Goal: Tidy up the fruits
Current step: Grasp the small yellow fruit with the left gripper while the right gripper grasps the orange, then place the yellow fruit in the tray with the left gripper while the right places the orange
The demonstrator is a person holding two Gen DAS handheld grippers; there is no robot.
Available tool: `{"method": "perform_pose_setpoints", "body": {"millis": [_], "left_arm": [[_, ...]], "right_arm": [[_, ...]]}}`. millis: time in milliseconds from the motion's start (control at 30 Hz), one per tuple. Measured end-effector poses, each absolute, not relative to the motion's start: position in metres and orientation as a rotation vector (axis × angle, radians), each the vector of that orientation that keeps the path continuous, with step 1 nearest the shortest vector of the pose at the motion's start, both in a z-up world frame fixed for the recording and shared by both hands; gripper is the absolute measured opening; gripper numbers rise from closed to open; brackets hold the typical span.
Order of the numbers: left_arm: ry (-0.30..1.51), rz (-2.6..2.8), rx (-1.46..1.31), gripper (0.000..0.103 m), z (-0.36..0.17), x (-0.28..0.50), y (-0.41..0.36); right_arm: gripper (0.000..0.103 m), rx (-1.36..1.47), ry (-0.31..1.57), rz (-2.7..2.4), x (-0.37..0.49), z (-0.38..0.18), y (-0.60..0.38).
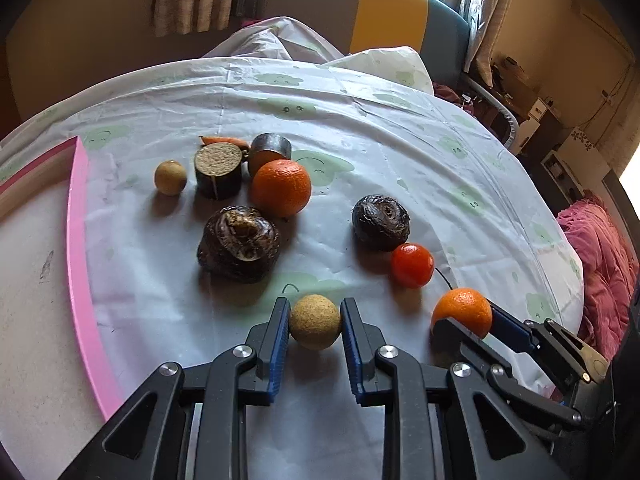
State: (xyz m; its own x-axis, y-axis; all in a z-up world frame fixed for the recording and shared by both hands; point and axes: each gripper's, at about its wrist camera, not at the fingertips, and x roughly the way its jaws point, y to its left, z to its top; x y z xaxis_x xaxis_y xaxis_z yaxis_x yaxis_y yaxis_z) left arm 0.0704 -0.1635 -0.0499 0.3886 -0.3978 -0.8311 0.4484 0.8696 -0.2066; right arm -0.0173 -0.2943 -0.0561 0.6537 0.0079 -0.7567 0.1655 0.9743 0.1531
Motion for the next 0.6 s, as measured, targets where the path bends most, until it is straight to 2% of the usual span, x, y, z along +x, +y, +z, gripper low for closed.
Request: {"method": "perform_pose_setpoints", "body": {"millis": [333, 600], "left_arm": [[0.926, -0.318, -0.049, 0.026, -0.014, 0.063, -0.056], [0.914, -0.061, -0.098, 0.026, -0.023, 0.068, 0.030]], "right_arm": [[0.037, 0.164, 0.867, -0.110, -0.013, -0.056, -0.287], [0.037, 0.108, 0.876, -0.127, -0.011, -0.055, -0.279]]}}
